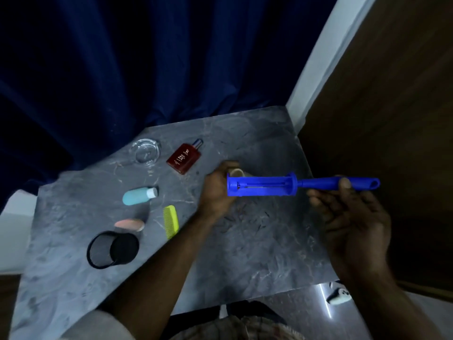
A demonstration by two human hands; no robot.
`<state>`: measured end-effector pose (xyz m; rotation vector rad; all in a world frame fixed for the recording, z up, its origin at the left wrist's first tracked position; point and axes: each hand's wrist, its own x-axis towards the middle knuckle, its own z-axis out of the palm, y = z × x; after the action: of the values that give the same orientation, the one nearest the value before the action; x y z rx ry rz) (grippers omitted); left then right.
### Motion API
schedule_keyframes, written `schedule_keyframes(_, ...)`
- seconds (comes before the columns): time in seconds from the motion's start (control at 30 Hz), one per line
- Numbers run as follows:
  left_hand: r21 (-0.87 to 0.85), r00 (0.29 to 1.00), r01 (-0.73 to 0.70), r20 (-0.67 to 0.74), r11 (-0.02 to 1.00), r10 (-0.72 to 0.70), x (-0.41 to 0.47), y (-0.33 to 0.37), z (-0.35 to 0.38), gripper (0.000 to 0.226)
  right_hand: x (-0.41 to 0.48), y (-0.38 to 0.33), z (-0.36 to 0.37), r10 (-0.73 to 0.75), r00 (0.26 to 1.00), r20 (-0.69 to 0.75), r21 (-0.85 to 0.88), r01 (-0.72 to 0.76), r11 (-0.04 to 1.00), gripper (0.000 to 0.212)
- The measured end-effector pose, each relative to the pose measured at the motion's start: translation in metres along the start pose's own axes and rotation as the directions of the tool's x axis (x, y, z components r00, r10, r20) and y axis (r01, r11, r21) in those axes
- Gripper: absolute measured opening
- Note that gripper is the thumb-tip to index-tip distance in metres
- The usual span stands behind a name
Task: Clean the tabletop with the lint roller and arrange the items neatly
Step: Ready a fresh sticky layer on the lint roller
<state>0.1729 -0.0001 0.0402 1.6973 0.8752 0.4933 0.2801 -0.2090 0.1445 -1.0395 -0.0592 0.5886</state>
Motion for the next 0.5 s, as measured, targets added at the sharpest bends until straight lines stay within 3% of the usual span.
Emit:
schedule_keyframes(0.07,-0.197,0.986,0.1,-0.113,0.975,-0.124,-0.005,0.006,-0.024,0.025,0.003,-0.007,0.005,-0.025,1.0,-0.016,-0.02,0.024,1.0,0.014)
schedule_keyframes(0.17,-0.597,0.944,0.165,-0.135,0.785,-0.302,-0.025,0.016,-0.072,0.02,0.004,-0.016,0.018,-0.084,0.996,-0.025,0.009,0.084,0.996,0.015)
schedule_keyframes(0.3,-0.727,0.955,0.091,-0.13,0.68,-0.266,-0.067,0.037,-0.131,0.02,-0.004,-0.016,0.044,-0.106,0.994,-0.015,0.012,0.106,0.994,0.012)
schedule_keyframes(0.4,-0.74,0.971,0.034,-0.134,0.672,-0.197,-0.09,0.055,-0.153,0.046,-0.012,-0.003,0.073,-0.119,0.991,0.062,-0.034,0.121,0.992,0.012)
schedule_keyframes(0.5,-0.75,0.955,-0.053,-0.231,0.66,-0.186,-0.105,0.064,-0.168,0.056,-0.019,0.01,0.099,-0.132,0.978,0.16,-0.068,0.144,0.987,0.013)
